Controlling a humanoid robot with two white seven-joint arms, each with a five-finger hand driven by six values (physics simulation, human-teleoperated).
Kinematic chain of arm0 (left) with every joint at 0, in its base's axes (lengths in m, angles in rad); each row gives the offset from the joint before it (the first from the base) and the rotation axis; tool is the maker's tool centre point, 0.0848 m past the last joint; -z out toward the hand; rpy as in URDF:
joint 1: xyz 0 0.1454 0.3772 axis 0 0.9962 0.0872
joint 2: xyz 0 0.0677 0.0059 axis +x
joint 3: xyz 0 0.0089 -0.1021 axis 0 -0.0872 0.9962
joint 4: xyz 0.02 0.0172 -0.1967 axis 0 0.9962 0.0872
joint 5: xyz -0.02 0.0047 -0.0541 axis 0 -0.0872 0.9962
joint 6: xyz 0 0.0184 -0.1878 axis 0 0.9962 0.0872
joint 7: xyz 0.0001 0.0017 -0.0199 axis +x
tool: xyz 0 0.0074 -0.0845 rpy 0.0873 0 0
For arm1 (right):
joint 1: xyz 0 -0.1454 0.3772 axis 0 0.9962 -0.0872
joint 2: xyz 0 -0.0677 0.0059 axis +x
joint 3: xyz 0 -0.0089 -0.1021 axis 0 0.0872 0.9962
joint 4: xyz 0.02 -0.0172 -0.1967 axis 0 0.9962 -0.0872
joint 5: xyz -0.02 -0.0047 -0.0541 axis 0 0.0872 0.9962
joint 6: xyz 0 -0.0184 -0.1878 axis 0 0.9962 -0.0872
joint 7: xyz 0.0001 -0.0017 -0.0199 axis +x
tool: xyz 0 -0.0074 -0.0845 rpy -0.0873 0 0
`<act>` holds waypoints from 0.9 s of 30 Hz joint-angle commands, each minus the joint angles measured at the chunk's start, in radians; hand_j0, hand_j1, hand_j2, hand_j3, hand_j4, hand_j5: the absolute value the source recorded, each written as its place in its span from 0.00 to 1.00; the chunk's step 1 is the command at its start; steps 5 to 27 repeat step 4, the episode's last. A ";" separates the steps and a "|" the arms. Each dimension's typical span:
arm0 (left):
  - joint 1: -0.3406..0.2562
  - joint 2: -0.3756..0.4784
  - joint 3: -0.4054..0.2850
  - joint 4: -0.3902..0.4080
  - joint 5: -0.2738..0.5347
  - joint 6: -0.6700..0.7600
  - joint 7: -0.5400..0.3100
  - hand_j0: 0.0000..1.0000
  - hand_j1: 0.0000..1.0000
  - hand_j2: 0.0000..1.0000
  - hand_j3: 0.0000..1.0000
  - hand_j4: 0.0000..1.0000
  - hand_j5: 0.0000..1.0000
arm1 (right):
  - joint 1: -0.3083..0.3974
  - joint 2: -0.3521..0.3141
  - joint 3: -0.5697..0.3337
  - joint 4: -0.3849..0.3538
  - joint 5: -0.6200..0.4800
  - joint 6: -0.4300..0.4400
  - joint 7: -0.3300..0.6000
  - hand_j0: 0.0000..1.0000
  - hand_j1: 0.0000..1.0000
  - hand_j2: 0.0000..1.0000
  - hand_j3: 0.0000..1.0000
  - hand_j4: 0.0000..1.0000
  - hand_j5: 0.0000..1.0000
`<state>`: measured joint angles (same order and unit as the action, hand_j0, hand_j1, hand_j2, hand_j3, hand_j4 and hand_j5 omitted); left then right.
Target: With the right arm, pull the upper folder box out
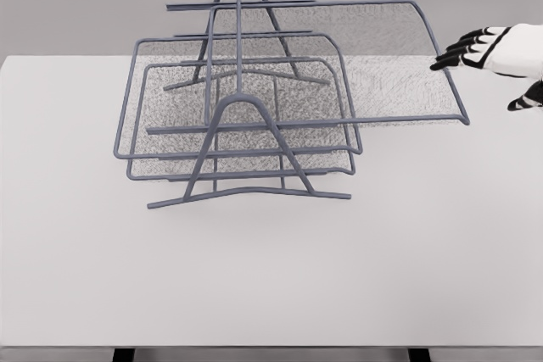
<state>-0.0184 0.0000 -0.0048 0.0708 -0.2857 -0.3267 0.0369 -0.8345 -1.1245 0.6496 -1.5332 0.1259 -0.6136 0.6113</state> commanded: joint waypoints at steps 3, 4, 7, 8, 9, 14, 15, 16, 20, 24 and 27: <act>0.000 0.000 0.000 0.000 0.000 0.000 0.000 1.00 1.00 1.00 1.00 1.00 1.00 | 0.000 0.038 -0.021 -0.001 -0.017 0.003 0.000 1.00 1.00 1.00 1.00 1.00 1.00; 0.000 0.000 0.000 0.000 0.000 0.000 0.000 1.00 1.00 1.00 1.00 1.00 1.00 | 0.000 0.049 -0.021 -0.001 -0.015 0.003 0.000 1.00 1.00 1.00 1.00 1.00 1.00; 0.000 0.000 0.000 0.000 0.000 0.000 0.000 1.00 1.00 1.00 1.00 1.00 1.00 | 0.000 0.049 -0.021 -0.001 -0.015 0.003 0.000 1.00 1.00 1.00 1.00 1.00 1.00; 0.000 0.000 0.000 0.000 0.000 0.000 0.000 1.00 1.00 1.00 1.00 1.00 1.00 | 0.000 0.049 -0.021 -0.001 -0.015 0.003 0.000 1.00 1.00 1.00 1.00 1.00 1.00; 0.000 0.000 0.000 0.000 0.000 0.000 0.000 1.00 1.00 1.00 1.00 1.00 1.00 | 0.000 0.049 -0.021 -0.001 -0.015 0.003 0.000 1.00 1.00 1.00 1.00 1.00 1.00; 0.000 0.000 0.000 0.000 0.000 0.000 0.000 1.00 1.00 1.00 1.00 1.00 1.00 | 0.000 0.049 -0.021 -0.001 -0.015 0.003 0.000 1.00 1.00 1.00 1.00 1.00 1.00; 0.000 0.000 0.000 0.000 0.000 0.000 0.000 1.00 1.00 1.00 1.00 1.00 1.00 | 0.000 0.049 -0.021 -0.001 -0.015 0.003 0.000 1.00 1.00 1.00 1.00 1.00 1.00; 0.000 0.000 0.000 0.000 0.000 0.000 0.000 1.00 1.00 1.00 1.00 1.00 1.00 | 0.000 0.049 -0.021 -0.001 -0.015 0.003 0.000 1.00 1.00 1.00 1.00 1.00 1.00; 0.000 0.000 0.000 0.000 0.000 0.000 0.000 1.00 1.00 1.00 1.00 1.00 1.00 | 0.000 0.049 -0.021 -0.001 -0.015 0.003 0.000 1.00 1.00 1.00 1.00 1.00 1.00; 0.000 0.000 0.000 0.000 0.000 0.000 0.000 1.00 1.00 1.00 1.00 1.00 1.00 | 0.000 0.049 -0.021 -0.001 -0.015 0.003 0.000 1.00 1.00 1.00 1.00 1.00 1.00; 0.000 0.000 0.000 0.000 0.000 0.000 0.000 1.00 1.00 1.00 1.00 1.00 1.00 | 0.000 0.049 -0.021 -0.001 -0.015 0.003 0.000 1.00 1.00 1.00 1.00 1.00 1.00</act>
